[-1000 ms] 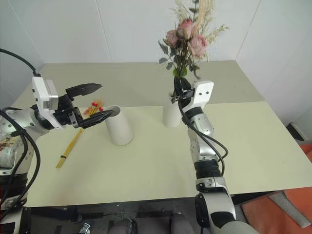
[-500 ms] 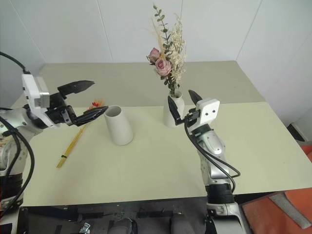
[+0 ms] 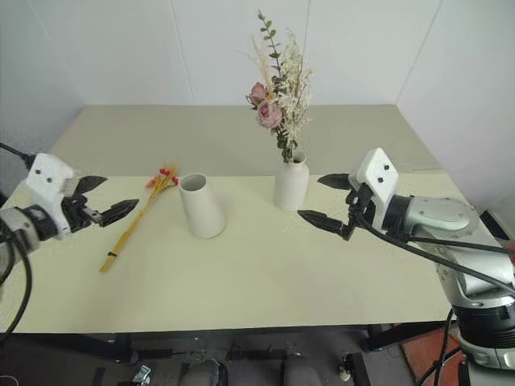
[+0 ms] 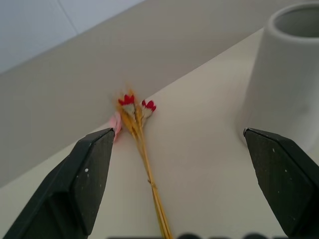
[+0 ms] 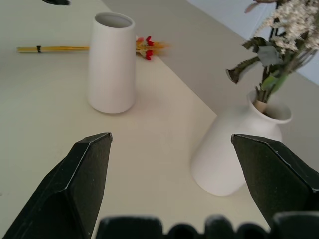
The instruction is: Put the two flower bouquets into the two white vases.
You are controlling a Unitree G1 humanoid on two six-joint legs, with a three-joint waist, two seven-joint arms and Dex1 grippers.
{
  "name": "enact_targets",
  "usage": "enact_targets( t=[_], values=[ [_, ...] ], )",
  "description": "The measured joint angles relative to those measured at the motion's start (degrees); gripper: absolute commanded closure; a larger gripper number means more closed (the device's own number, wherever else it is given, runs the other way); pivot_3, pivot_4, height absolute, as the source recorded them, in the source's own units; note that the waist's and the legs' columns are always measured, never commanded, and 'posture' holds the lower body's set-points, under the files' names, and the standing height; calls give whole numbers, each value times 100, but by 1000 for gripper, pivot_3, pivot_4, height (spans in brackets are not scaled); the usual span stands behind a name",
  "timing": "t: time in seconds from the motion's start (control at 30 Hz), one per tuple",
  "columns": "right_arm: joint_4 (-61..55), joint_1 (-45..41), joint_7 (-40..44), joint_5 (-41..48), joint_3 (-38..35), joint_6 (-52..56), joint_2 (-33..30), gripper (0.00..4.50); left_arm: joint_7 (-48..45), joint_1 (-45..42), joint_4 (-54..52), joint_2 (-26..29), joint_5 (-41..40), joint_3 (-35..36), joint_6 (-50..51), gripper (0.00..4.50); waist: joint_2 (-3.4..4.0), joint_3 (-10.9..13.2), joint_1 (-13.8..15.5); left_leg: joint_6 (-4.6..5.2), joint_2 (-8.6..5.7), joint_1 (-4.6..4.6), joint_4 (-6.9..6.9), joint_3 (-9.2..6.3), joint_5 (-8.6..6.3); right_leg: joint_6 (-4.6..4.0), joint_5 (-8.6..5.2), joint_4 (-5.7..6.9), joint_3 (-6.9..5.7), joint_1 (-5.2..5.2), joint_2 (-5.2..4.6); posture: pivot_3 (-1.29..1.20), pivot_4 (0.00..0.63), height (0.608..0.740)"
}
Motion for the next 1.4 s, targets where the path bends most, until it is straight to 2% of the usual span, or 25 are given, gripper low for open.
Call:
enact_targets(
  t=[0.1,0.3,0.5,0.77,0.93,1.23,1.33,1.4],
  values=[
    [-70,-157,42,-8,160,55,-2,21,586,-1068,1142,-376,288,-368,730,0,-8,-4,51,0,-7,-19,6,-2,0,4,3,-5,0,-9,-4,0,150,740],
    [-174,-188,-35,-48,204,313,-5,21,508,-2079,2668,-720,548,-1111,1128,0,-9,-5,77,1,-11,-50,3,-3,-1,5,2,-1,-1,-30,-9,0,150,740],
    [-597,-95,-224,59,-31,636,-91,21,39,-2601,3414,-723,645,-1484,1260,0,-9,-5,87,1,-12,-42,4,-3,-1,5,1,-13,-1,-27,-10,0,150,740],
    [-873,185,-492,113,-228,838,-100,21,-304,-2789,3907,-719,863,-1778,1373,0,-9,-5,85,1,-13,-38,6,-3,-1,5,1,-7,-1,-26,-10,0,150,740],
    [-801,169,-606,95,-249,866,-96,0,-489,-2833,4222,-716,1050,-1905,1318,1490,-9,-5,83,1,-13,-40,6,-3,-1,5,1,-7,-1,-26,-10,0,150,740],
    [-662,84,-663,41,-222,852,-57,0,-782,-2879,4241,-713,1210,-2003,1322,4481,-9,-5,87,1,-14,-40,6,-3,-1,5,1,-7,0,-26,-11,0,150,740],
    [-605,84,-670,-2,-220,849,-47,0,-538,-2850,4218,-795,1248,-1847,1148,4481,-9,-5,88,1,-13,-40,7,-3,-1,5,1,-4,-1,-26,-11,0,150,740],
    [-596,78,-670,-12,-216,823,-15,0,-103,-2673,3976,-949,1312,-1523,565,4481,-9,-5,92,1,-12,-40,7,-4,-1,5,1,-5,-1,-26,-13,0,150,740]
  ],
)
